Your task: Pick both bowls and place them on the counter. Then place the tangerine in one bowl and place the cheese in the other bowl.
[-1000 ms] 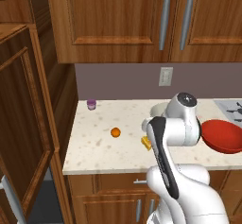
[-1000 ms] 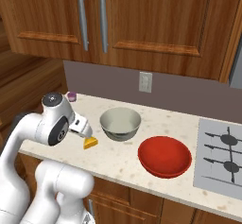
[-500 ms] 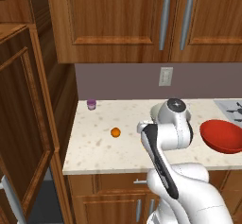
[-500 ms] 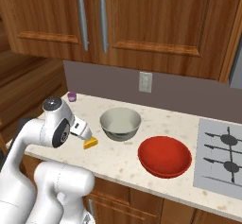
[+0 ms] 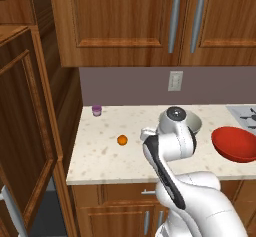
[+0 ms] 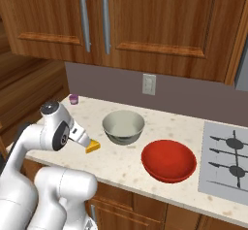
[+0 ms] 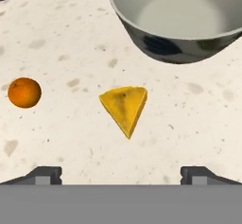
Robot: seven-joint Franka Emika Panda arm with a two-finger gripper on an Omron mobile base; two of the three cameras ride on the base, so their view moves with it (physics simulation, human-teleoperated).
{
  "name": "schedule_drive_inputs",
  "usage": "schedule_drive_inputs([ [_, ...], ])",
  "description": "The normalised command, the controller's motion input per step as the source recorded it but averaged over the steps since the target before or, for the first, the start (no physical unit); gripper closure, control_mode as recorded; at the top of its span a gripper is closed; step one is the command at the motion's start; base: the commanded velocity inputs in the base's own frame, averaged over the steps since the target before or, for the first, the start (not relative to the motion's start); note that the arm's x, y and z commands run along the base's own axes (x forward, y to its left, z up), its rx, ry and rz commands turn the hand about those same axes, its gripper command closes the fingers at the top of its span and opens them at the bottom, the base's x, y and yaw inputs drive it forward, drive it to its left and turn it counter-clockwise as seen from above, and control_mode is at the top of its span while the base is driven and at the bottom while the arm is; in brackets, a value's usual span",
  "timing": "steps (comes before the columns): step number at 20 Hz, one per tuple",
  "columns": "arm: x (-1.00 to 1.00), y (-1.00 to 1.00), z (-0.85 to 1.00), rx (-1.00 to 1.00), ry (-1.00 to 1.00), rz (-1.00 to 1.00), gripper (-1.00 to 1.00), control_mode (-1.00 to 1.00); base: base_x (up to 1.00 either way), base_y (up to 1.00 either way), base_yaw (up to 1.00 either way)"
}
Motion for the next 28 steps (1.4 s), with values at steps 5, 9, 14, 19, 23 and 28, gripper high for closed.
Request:
schedule_drive_inputs([
  [5,0.1,-0.06,-0.2,0.02,0.06,0.05,-1.0,-1.0,0.0,0.0,0.0],
  [9,0.06,-0.05,-0.25,0.01,0.01,0.1,-1.0,-1.0,0.0,0.0,0.0],
  [14,0.04,-0.02,-0.27,0.0,-0.06,0.08,-1.0,-1.0,0.0,0.0,0.0],
  [19,0.03,-0.03,-0.34,0.0,-0.02,0.01,-1.0,-1.0,0.0,0.0,0.0],
  [23,0.0,-0.07,-0.32,0.0,0.0,-0.02,-1.0,-1.0,0.0,0.0,0.0],
  [28,0.0,-0.09,-0.37,0.0,-0.01,-0.04,-1.0,-1.0,0.0,0.0,0.0],
])
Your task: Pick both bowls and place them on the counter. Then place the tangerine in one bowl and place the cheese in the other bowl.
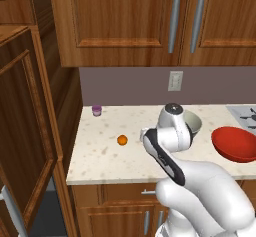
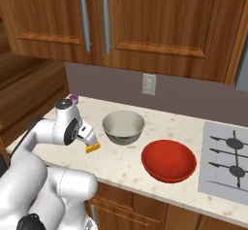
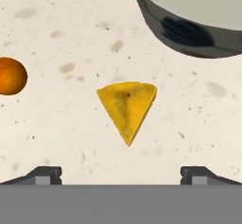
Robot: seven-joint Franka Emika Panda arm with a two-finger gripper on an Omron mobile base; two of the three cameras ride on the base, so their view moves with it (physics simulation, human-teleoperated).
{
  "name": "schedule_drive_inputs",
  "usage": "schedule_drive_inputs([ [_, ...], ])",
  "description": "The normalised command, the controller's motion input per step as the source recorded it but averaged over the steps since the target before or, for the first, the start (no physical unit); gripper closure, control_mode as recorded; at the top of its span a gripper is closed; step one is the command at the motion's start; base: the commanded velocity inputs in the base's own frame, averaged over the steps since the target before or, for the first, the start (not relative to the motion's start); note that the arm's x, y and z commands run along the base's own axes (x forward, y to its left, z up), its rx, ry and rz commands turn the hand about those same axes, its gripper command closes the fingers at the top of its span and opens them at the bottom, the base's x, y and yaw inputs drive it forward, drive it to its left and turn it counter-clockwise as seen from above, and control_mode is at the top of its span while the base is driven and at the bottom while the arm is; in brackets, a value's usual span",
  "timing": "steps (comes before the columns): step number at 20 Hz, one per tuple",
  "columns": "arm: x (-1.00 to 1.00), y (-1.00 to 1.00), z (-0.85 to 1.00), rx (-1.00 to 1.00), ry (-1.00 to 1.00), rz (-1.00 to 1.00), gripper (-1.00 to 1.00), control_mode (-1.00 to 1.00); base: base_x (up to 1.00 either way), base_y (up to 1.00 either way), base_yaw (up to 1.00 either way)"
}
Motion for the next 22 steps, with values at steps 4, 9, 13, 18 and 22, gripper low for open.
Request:
schedule_drive_inputs([
  [4,0.01,-0.12,-0.39,0.0,-0.01,-0.04,-1.0,-1.0,0.0,0.0,0.0],
  [9,0.05,-0.11,-0.43,0.0,-0.02,0.0,-1.0,-1.0,0.0,0.0,0.0],
  [13,0.09,-0.01,-0.46,0.0,0.0,0.0,-1.0,-1.0,0.0,0.0,0.0],
  [18,0.04,-0.06,-0.46,0.0,-0.02,0.0,-1.0,-1.0,0.0,0.0,0.0],
  [22,0.04,-0.04,-0.46,0.0,-0.02,0.0,-1.0,-1.0,0.0,0.0,0.0],
])
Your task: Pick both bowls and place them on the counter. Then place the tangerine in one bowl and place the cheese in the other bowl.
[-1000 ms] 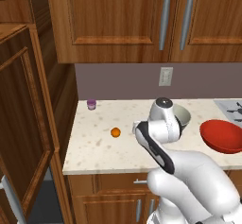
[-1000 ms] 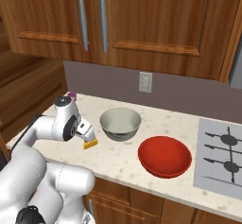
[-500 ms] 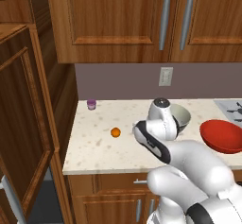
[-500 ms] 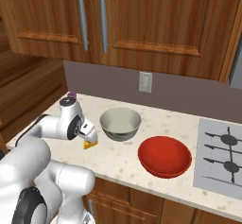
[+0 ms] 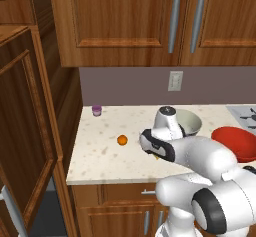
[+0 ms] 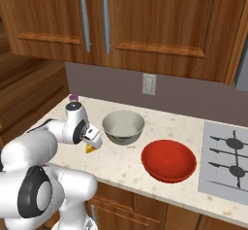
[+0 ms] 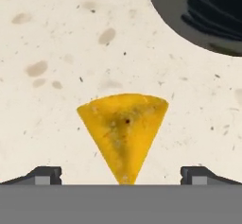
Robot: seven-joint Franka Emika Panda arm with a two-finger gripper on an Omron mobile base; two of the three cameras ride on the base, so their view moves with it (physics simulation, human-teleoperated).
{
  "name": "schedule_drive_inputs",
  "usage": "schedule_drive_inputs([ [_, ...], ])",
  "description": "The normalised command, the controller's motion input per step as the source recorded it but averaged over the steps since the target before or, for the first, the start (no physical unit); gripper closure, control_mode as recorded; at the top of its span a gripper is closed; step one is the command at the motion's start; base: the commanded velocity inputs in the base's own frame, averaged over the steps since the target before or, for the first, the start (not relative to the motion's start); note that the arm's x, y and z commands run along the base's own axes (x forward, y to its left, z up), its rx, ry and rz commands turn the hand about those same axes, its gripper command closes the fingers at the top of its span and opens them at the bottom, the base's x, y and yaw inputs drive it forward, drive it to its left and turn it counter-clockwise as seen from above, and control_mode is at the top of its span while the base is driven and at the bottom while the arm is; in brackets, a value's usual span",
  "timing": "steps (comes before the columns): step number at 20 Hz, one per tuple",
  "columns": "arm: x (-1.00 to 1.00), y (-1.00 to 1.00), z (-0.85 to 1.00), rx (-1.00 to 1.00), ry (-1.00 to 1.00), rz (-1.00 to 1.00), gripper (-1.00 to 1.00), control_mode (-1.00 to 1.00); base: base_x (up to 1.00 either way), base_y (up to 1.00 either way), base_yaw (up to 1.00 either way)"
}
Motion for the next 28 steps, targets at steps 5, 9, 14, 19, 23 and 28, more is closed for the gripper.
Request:
schedule_drive_inputs([
  [5,0.03,-0.01,-0.38,0.0,-0.04,0.0,-1.0,-1.0,0.0,0.0,0.0],
  [9,0.11,-0.07,-0.5,0.0,0.0,0.0,-1.0,-1.0,0.0,0.0,0.0],
  [14,0.01,-0.04,-0.42,0.0,0.0,0.0,-1.0,-1.0,0.0,0.0,0.0],
  [19,0.01,-0.04,-0.38,0.0,0.0,0.0,1.0,-1.0,0.0,0.0,0.0],
  [23,-0.11,-0.02,-0.27,0.0,0.0,0.0,1.0,-1.0,0.0,0.0,0.0],
  [28,-0.28,-0.02,-0.1,0.0,0.0,0.0,1.0,-1.0,0.0,0.0,0.0],
])
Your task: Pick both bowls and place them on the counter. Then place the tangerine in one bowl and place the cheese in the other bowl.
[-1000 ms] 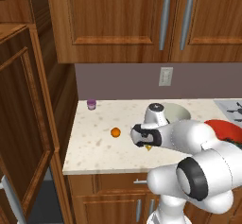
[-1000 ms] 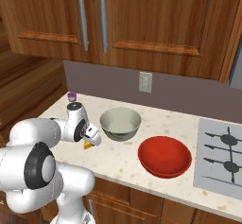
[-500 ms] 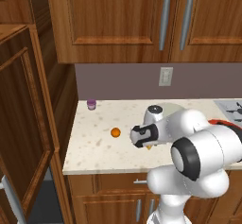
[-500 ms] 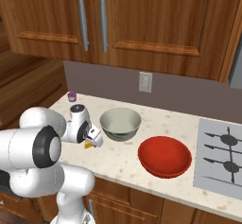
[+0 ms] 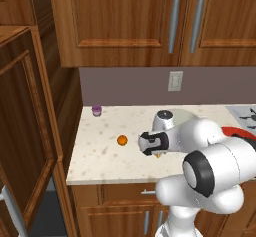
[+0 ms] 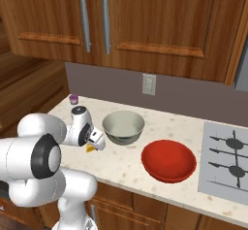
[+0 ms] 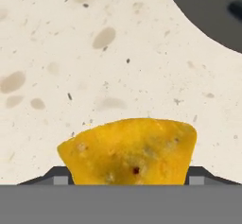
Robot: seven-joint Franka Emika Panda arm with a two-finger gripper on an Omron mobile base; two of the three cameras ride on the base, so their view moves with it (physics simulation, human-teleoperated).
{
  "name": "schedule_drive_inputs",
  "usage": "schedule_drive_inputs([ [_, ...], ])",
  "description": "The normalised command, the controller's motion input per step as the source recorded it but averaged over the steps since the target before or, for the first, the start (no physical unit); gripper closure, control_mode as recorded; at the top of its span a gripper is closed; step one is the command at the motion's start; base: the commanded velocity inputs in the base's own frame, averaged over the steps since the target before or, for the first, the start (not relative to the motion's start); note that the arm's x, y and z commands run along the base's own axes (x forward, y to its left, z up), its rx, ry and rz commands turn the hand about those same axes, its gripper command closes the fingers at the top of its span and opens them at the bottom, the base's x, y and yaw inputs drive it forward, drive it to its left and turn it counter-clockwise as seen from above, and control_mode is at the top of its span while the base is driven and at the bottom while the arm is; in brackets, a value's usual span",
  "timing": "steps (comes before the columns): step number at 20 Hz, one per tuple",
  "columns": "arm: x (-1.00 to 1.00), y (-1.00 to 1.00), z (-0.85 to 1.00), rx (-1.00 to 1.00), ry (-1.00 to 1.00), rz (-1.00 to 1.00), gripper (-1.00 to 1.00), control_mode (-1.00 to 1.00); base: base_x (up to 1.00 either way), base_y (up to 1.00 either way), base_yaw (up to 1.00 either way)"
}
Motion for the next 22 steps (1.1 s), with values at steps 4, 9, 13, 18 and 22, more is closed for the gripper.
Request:
schedule_drive_inputs([
  [4,-0.38,0.0,0.23,0.03,0.0,0.0,1.0,-1.0,0.0,0.0,0.0],
  [9,-0.4,0.0,0.47,0.03,0.01,0.0,1.0,-1.0,0.0,0.0,0.0],
  [13,-0.35,0.0,0.61,0.03,0.0,0.0,1.0,-1.0,0.0,0.0,0.0],
  [18,-0.29,0.0,0.69,0.07,0.0,0.0,1.0,-1.0,0.0,0.0,0.0],
  [22,-0.17,-0.01,0.51,0.01,-0.04,0.0,1.0,-1.0,0.0,0.0,0.0],
])
